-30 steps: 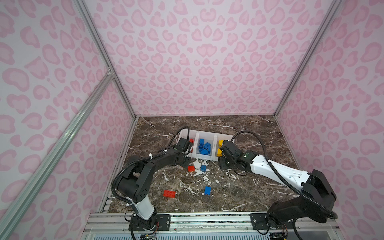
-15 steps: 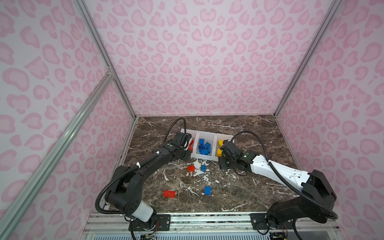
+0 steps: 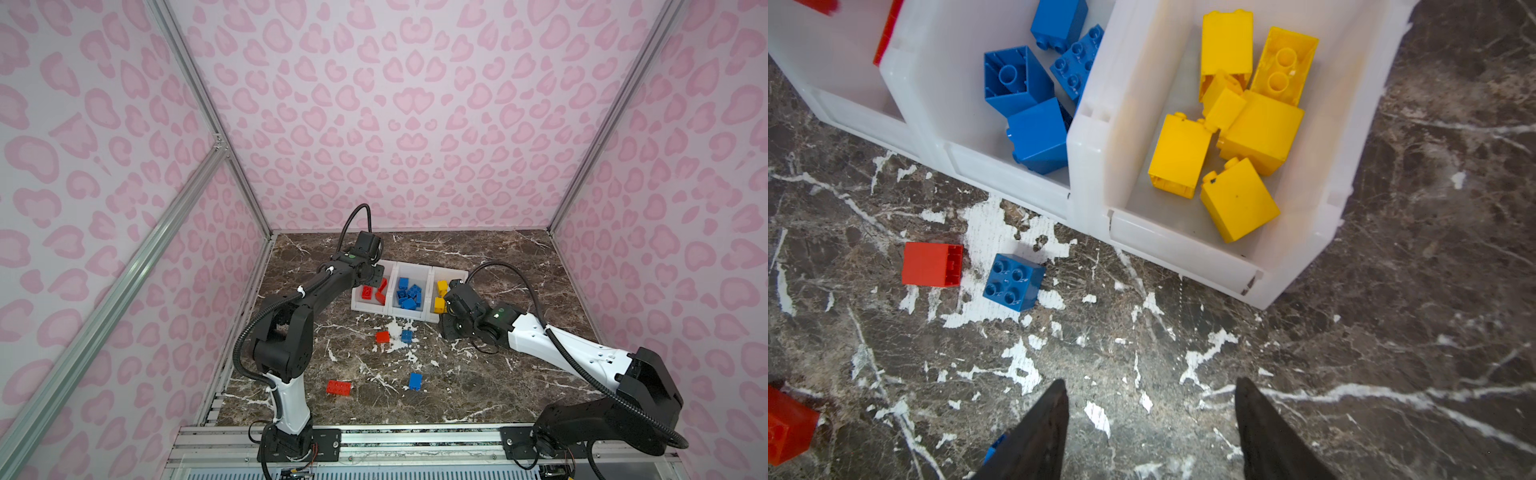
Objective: Sort the legos into containers by color
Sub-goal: 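Carry the red brick into the red compartment and release it, then lower the right gripper onto the loose blue brick and close while the left gripper withdraws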
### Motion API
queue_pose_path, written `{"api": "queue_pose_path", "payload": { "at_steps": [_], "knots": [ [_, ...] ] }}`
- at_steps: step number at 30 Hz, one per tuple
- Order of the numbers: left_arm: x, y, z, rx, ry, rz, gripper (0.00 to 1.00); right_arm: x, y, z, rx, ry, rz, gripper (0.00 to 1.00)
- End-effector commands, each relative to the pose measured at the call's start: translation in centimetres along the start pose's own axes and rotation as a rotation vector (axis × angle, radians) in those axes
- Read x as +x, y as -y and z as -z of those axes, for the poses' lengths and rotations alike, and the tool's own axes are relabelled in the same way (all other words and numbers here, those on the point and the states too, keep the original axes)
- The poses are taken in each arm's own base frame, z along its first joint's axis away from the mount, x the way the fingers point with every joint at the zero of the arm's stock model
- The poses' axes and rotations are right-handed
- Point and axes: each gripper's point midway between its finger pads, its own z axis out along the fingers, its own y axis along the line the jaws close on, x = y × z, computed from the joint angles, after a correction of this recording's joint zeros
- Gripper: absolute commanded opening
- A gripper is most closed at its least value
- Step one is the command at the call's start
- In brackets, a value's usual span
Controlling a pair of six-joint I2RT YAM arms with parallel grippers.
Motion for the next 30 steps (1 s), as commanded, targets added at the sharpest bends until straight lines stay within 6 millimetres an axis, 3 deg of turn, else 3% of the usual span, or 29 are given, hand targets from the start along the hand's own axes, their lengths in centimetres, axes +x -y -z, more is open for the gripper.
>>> {"api": "queue_pose_path", "payload": {
  "at_steps": [1,6,16,30],
  "knots": [
    [-0.3,-0.8,0.2,-0.039,-0.004,0.019,0.53,0.6,0.9,0.1,0.033,-0.009,-0.002,0.65],
    [-0.2,-1.1,1.1,-0.045,0.023,0.039,0.58,0.6,0.9,0.1,0.032,-0.005,-0.009,0.65],
    [0.6,-1.6,4.0,-0.042,0.082,0.094,0.58,0.7,0.5,-0.3,0.023,-0.015,-0.005,0.65],
    [7.2,-2.1,8.1,0.006,0.115,0.275,0.58,1.1,-2.2,-2.2,-0.008,-0.054,0.044,0.65]
  ]
}}
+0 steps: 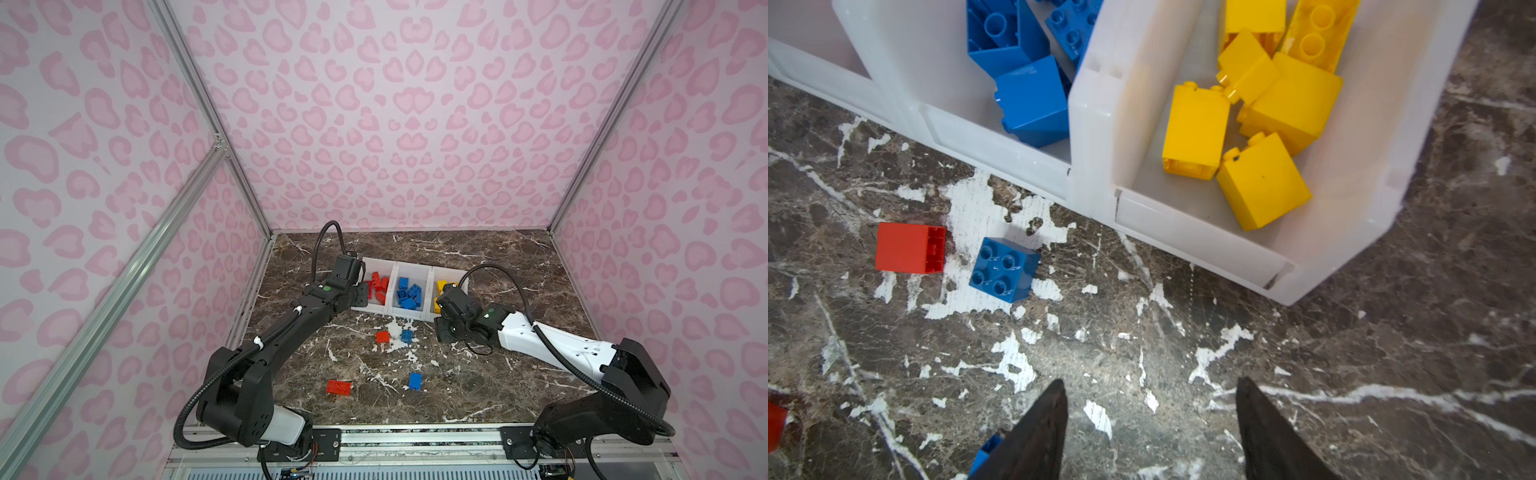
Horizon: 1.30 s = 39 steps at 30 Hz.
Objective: Sort the legos into containers by color
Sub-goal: 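Lower the right gripper onto the loose blue brick and close while the left gripper withdraws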
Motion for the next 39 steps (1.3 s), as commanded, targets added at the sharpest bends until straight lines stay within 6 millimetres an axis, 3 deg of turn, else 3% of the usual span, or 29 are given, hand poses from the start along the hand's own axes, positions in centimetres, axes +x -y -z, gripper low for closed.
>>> {"api": "queue_pose_path", "payload": {
  "at_steps": [1,13,25,39],
  "knots": [
    [0.7,-0.4,0.9,0.009,0.028,0.073,0.58,-0.2,-1.2,-0.6,-0.015,-0.002,0.014,0.65],
    [5.2,-1.9,3.9,0.041,0.055,0.193,0.59,0.3,-5.5,-3.5,0.012,-0.040,0.046,0.66],
    [7.7,-1.6,4.0,0.079,0.017,0.217,0.59,0.7,-8.7,-6.4,0.019,-0.071,0.030,0.64],
    [8.4,-1.4,3.7,0.081,-0.002,0.209,0.59,1.1,-8.6,-9.1,0.094,-0.103,0.004,0.58]
  ]
}}
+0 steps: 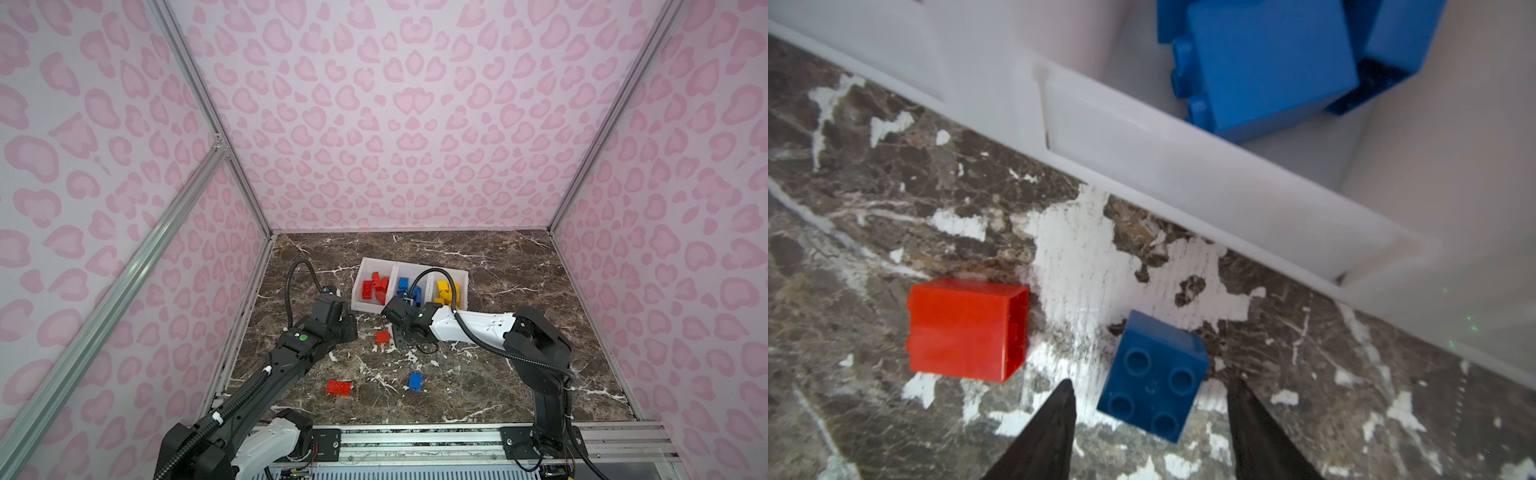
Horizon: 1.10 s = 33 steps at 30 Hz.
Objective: Sort the legos into containers by color
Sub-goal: 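Lower the right gripper onto the loose blue brick and close while the left gripper withdraws, then carry the blue brick into the middle compartment and release it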
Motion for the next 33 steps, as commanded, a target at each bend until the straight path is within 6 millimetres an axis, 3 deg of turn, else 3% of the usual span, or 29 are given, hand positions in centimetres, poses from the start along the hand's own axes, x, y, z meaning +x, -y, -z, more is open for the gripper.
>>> {"api": "queue_pose_path", "payload": {
  "at_steps": [1,15,24,29,33],
  "knots": [
    [0.3,0.0,-0.1,0.001,-0.006,0.002,0.59,0.4,0.7,-0.7,0.043,-0.009,-0.023,0.57],
    [0.8,0.0,-0.5,-0.006,-0.018,-0.002,0.59,0.7,1.3,-1.7,0.042,-0.019,-0.039,0.40],
    [0.8,-0.1,-0.5,-0.013,-0.018,-0.002,0.59,0.6,1.3,-1.0,0.029,-0.007,-0.030,0.34],
    [0.7,-0.1,-0.4,-0.017,-0.014,0.000,0.59,0.4,1.1,0.1,0.013,0.002,-0.021,0.33],
    [0.7,-0.1,-0.3,-0.016,-0.012,0.001,0.59,-0.9,0.2,3.4,-0.022,0.054,0.018,0.32]
  ]
}}
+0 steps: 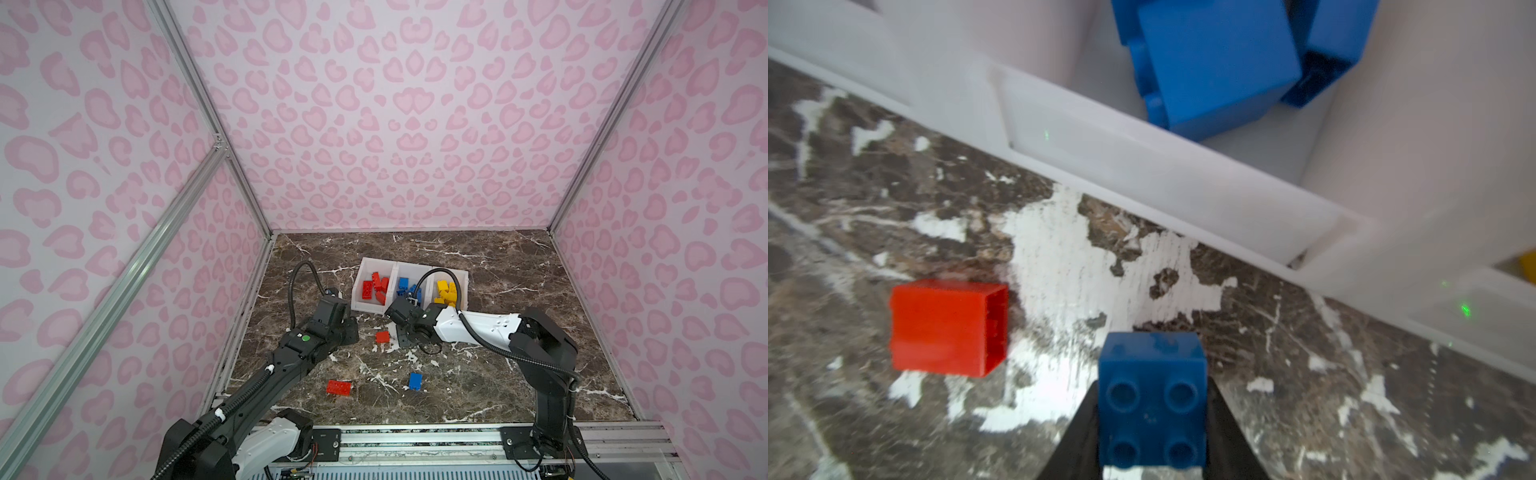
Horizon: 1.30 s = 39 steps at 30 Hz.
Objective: Sort the legos into containers by color
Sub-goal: 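Carry the blue brick into the middle compartment and release it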
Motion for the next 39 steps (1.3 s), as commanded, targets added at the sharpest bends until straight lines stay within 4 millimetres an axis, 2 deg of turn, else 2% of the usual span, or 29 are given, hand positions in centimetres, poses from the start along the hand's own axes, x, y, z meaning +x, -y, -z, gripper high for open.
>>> {"api": "queue_pose_path", "payload": {
  "at_steps": [1,4,7,11,17,20,23,26,39],
  "knots": [
    [-0.1,-0.2,0.2,-0.008,0.008,0.010,0.59,-1.7,-0.1,2.6,-0.007,0.056,0.042,0.32],
    [0.0,-0.1,0.1,-0.005,0.004,0.009,0.59,-4.6,0.6,4.7,-0.012,0.118,0.047,0.33],
    [0.1,0.0,-0.1,-0.005,-0.003,0.012,0.59,-7.7,2.0,5.1,-0.011,0.145,0.032,0.33],
    [0.4,0.4,-0.1,0.008,-0.011,0.013,0.59,-11.4,3.0,4.1,-0.023,0.152,0.018,0.33],
    [0.9,1.1,-0.1,0.021,-0.025,0.012,0.59,-15.1,4.3,1.5,-0.049,0.137,-0.013,0.32],
    [1.2,1.4,-0.1,0.022,-0.027,0.008,0.59,-15.9,4.6,0.5,-0.038,0.121,-0.008,0.35],
    [1.4,1.7,-0.1,0.026,-0.029,0.003,0.59,-16.1,4.9,0.1,-0.025,0.110,-0.010,0.51],
    [1.7,1.8,-0.1,0.025,-0.032,-0.003,0.59,-16.1,4.8,0.3,-0.034,0.122,-0.015,0.60],
    [2.2,2.5,-1.0,0.026,-0.057,-0.020,0.59,-14.8,6.6,2.1,-0.025,0.149,-0.044,0.61]
  ]
}}
